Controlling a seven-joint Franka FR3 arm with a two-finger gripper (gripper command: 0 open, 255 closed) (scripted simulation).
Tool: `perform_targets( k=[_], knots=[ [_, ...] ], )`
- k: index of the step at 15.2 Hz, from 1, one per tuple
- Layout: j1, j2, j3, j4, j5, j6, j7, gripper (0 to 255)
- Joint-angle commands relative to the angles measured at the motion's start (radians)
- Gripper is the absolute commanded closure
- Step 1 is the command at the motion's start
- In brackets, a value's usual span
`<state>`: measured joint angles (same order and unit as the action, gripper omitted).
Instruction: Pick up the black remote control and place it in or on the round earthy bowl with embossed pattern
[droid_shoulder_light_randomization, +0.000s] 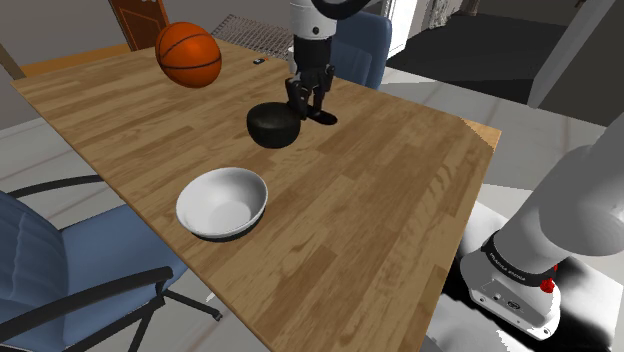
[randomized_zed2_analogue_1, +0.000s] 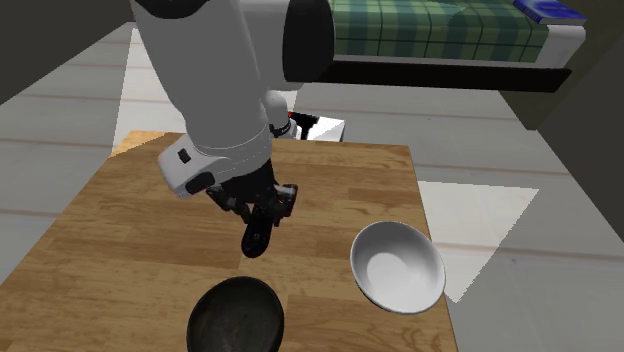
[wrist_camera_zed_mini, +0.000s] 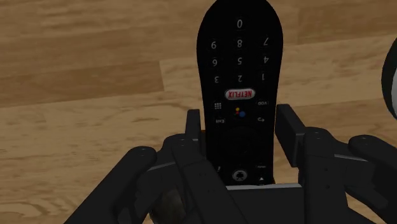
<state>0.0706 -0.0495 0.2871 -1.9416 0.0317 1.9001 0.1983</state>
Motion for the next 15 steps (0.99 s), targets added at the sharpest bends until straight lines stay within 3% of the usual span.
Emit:
perform_targets(
  k=[1,6,11,15],
  knots=[
    [-0.005,0.083,-0.003,0.1,-0.025,-0.02,0.001,255],
    [0.001,0.294,-0.011,0.371,-0.083,-0.089,0.005,255],
    [0.03,0.526,-0.026,0.711,-0.135,-0.203,-0.001,255],
    [0.026,0.521,-0.028,0.649,-0.134,-0.146,0.0,255]
  ],
)
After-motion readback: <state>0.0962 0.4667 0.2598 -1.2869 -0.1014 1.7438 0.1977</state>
